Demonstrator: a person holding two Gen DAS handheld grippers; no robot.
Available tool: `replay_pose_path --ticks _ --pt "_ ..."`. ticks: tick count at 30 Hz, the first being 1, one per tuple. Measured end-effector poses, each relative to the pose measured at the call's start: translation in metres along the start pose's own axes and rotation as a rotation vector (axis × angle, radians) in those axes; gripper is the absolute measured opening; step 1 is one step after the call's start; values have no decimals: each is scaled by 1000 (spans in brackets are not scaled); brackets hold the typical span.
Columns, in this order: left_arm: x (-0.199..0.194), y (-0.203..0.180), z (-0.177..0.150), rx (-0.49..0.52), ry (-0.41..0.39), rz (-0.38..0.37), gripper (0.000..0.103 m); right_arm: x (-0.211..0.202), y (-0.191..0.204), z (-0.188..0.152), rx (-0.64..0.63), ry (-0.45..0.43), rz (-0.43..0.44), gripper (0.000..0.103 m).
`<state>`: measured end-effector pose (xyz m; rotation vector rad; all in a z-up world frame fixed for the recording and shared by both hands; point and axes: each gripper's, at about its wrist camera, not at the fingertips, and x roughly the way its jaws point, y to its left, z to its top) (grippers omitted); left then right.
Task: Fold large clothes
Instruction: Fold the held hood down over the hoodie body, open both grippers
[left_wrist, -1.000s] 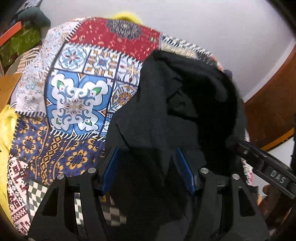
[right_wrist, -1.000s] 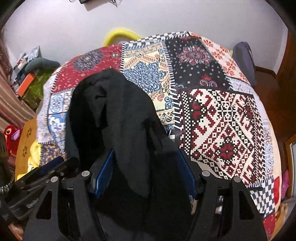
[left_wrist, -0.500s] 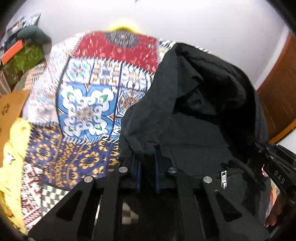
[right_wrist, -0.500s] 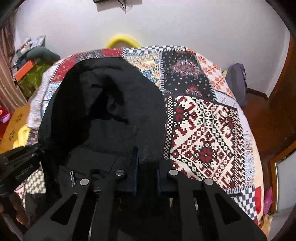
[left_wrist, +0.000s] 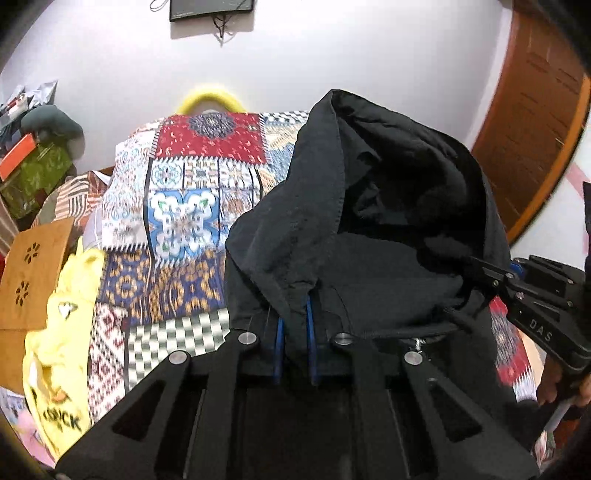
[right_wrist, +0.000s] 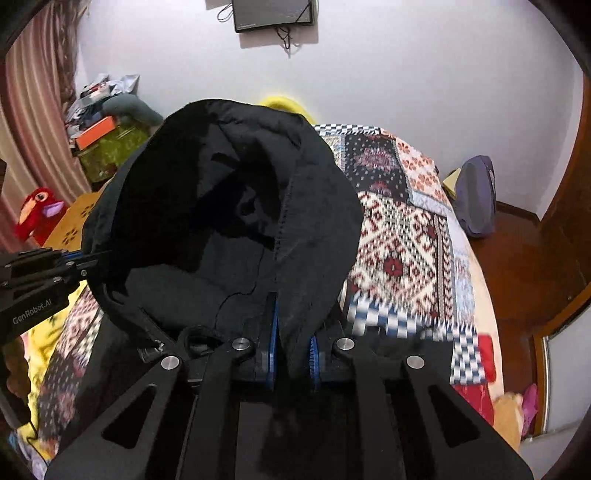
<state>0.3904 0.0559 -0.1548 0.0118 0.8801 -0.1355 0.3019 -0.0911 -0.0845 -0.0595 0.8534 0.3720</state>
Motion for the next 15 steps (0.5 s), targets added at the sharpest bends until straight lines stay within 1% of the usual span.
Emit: replay_pose_path --ticks 4,7,11,15 --pt "-15 -10 -35 6 30 -30 10 -8 0 -28 31 25 29 12" --pt "-15 -17 -65 13 66 -47 10 -8 0 -50 33 52 38 12" --pt "-11 -26 -94 38 104 -46 10 -4 -1 -71 37 73 31 13" --pt "-3 -31 -115 47 123 -37 11 0 0 -88 41 88 18 16"
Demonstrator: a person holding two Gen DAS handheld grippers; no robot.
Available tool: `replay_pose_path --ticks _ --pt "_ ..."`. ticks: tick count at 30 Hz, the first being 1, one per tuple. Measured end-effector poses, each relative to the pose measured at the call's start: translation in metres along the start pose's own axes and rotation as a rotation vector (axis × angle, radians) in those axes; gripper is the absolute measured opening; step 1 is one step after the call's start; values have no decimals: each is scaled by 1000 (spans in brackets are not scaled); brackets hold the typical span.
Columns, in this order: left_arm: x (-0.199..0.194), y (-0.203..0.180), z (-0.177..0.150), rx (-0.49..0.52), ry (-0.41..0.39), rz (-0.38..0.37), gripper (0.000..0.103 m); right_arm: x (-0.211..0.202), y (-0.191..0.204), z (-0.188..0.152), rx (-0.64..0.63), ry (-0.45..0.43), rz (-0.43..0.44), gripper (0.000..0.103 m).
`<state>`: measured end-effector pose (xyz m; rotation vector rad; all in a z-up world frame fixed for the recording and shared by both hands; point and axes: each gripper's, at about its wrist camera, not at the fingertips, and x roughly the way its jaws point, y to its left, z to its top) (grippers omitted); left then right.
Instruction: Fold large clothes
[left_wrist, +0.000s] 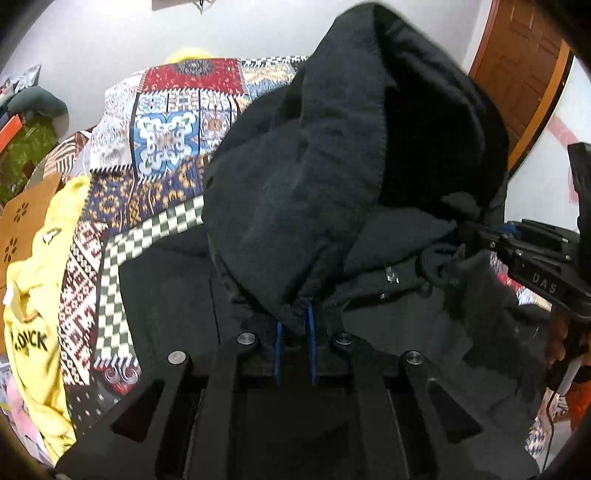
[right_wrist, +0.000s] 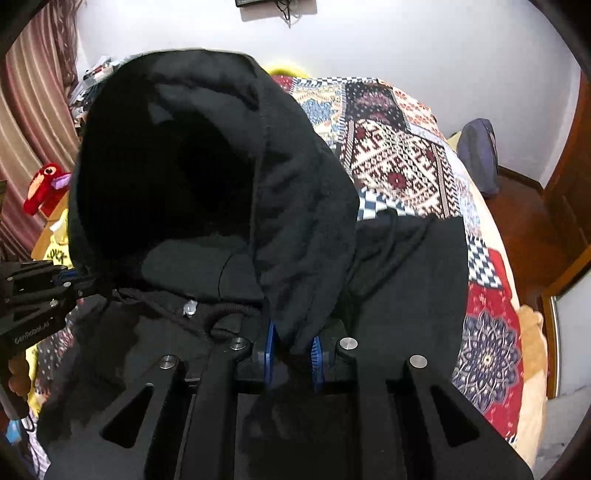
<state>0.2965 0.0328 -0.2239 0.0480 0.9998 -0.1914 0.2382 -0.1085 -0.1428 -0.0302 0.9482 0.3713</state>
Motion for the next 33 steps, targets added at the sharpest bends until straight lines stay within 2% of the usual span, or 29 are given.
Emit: replay_pose_path --ticks 4,5,6,8,10,13,16,18,24,30,33 --pt "8 -3 -14 11 25 10 13 6 -2 -10 -1 22 -14 23" --pt "11 -4 -18 17 43 16 16 6 -2 -14 -5 36 -23 26" --pt "14 -4 -22 20 67 28 25 6 -1 -17 -16 57 -35 29" --pt "21 -3 -31 24 108 70 35 6 0 -20 -39 101 -44 37" --pt "17 -1 -37 18 99 69 36 2 0 -20 -54 125 -58 41" --pt "3 -2 -42 36 88 70 37 -15 3 -19 -80 99 -75 43" --pt "-20 -7 -41 76 50 76 46 -36 7 -10 -102 55 -79 56" --pt "-39 -12 -35 93 8 85 53 -50 9 -4 -110 5 -80 58" --pt "-75 -14 -2 93 -90 56 54 -74 12 23 -107 -85 -39 63" --pt "-80 -14 36 79 -131 24 54 -59 17 39 -94 -111 -1 63" --pt "-71 -11 49 66 -120 5 54 -46 15 42 -62 -83 34 63"
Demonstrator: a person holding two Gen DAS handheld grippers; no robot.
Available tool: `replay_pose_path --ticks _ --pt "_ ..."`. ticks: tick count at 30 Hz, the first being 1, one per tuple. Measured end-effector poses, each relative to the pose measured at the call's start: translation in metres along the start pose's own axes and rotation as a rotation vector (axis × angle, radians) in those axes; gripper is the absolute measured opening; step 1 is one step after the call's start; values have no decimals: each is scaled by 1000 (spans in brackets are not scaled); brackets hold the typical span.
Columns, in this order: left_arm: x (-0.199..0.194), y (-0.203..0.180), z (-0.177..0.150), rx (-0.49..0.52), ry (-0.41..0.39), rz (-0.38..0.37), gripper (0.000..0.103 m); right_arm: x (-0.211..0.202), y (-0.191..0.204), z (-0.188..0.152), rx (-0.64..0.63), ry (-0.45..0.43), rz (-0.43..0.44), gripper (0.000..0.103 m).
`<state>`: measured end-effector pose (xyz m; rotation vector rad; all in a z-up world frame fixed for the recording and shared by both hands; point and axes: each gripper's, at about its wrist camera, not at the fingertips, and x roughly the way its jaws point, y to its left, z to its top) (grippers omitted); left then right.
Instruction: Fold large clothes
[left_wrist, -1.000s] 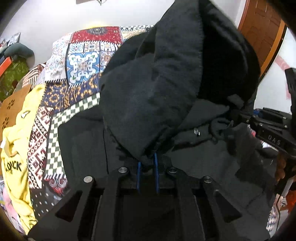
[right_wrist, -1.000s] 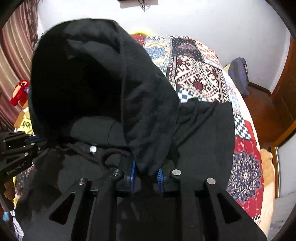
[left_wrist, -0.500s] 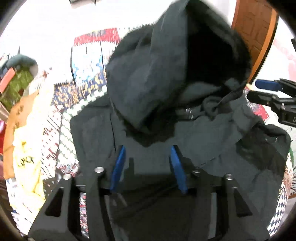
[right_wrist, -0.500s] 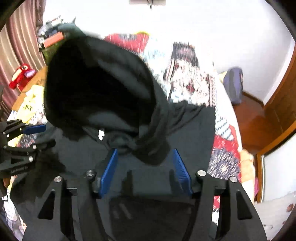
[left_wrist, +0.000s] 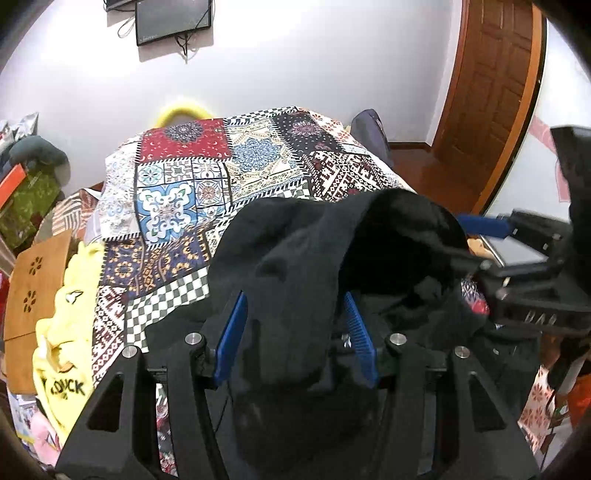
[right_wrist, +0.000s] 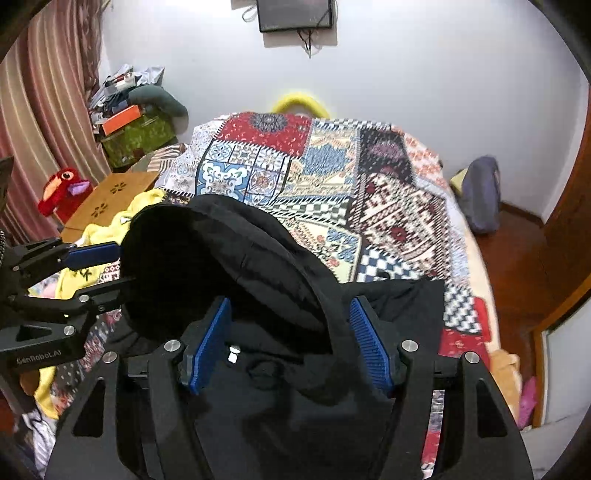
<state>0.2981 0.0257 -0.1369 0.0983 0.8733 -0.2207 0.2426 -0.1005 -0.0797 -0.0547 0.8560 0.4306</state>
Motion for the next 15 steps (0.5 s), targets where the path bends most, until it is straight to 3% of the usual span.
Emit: replay_pose_path --ticks 4,5,6,8,13,14,15 --pt "14 7 6 -49 18 -58 52 9 -4 0 52 16 38 63" --pt "16 9 6 -61 16 -72 45 10 -5 0 59 13 49 60" --pt "19 9 6 -66 17 -82 35 8 -5 0 62 7 57 55" --pt "22 8 5 -63 23 -78 26 5 -7 -1 64 -2 64 46" --pt "10 7 -2 -49 6 -72 17 -5 -11 -2 72 -2 112 29" --pt "6 7 -4 -49 5 -78 16 -8 -9 -3 65 -2 118 19" --pt "1 7 -7 -49 5 -86 16 -11 -8 -5 51 4 119 17"
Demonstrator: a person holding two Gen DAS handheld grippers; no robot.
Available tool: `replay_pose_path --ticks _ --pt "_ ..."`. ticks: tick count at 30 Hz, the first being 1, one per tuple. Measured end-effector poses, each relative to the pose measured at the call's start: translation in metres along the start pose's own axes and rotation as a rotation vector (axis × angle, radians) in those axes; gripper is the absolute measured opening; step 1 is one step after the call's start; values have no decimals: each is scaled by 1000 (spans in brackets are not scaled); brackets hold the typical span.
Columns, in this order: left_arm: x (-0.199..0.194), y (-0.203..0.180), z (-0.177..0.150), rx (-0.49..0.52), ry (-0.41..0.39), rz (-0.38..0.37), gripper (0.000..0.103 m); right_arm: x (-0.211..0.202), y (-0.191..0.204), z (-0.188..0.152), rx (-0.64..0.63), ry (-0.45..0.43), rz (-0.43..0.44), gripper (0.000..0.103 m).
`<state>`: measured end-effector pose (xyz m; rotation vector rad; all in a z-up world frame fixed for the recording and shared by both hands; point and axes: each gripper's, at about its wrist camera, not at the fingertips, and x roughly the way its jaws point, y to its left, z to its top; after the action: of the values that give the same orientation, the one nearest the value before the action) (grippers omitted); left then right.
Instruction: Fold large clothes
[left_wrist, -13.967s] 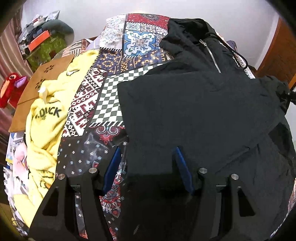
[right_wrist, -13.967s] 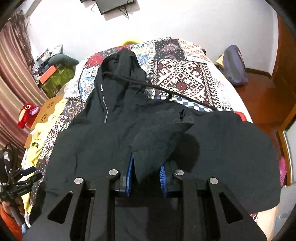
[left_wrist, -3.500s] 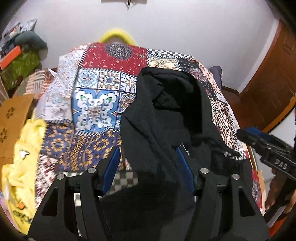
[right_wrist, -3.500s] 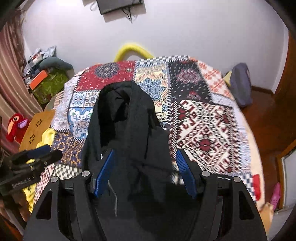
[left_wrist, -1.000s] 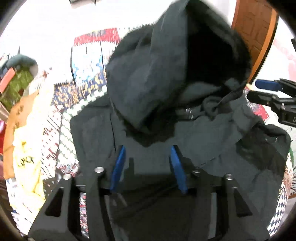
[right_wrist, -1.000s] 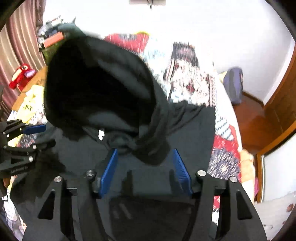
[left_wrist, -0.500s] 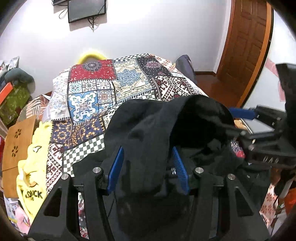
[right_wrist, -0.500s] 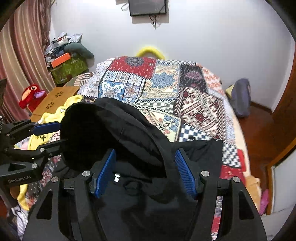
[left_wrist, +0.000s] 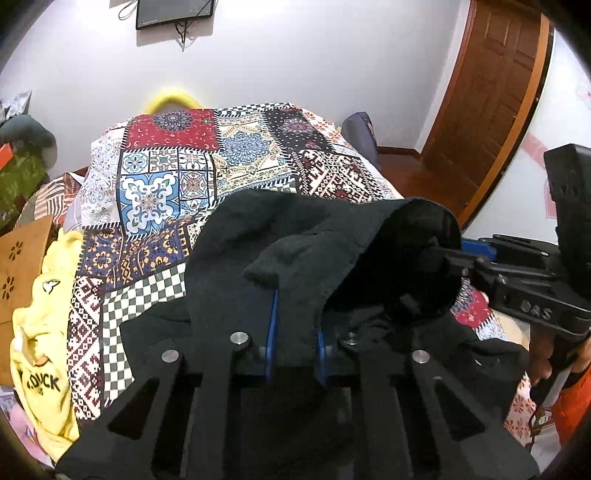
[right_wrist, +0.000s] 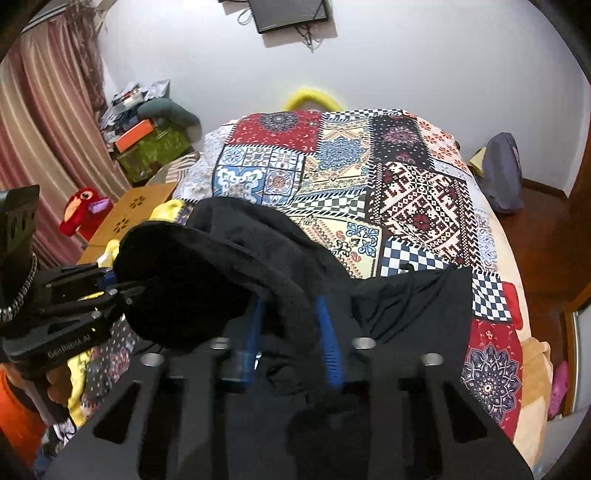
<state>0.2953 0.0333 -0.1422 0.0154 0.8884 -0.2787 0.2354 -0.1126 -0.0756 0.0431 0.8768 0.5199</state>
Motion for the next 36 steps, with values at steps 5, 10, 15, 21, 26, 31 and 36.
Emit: replay_pose_path --ticks 5,10,15,21,26,31,36 --pt "-24 -7 -19 24 4 -44 15 -17 10 -19 -48 23 8 17" --pt "-37 -21 -51 73 42 -47 15 -28 22 -52 -92 73 -21 17" --pt "-33 -34 -89 106 91 -28 15 -24 27 -82 -85 122 -26 17" --pt "-17 -40 -134 116 153 22 22 -7 27 -116 -70 193 -44 17" --pt "-6 -44 -160 142 224 58 44 2 29 -133 -92 238 -115 38" --pt "-18 -25 -167 45 207 42 50 0 10 -144 9 303 -69 47" --pt "-44 -2 -165 -29 206 33 50 -29 -12 -135 88 264 -90 47"
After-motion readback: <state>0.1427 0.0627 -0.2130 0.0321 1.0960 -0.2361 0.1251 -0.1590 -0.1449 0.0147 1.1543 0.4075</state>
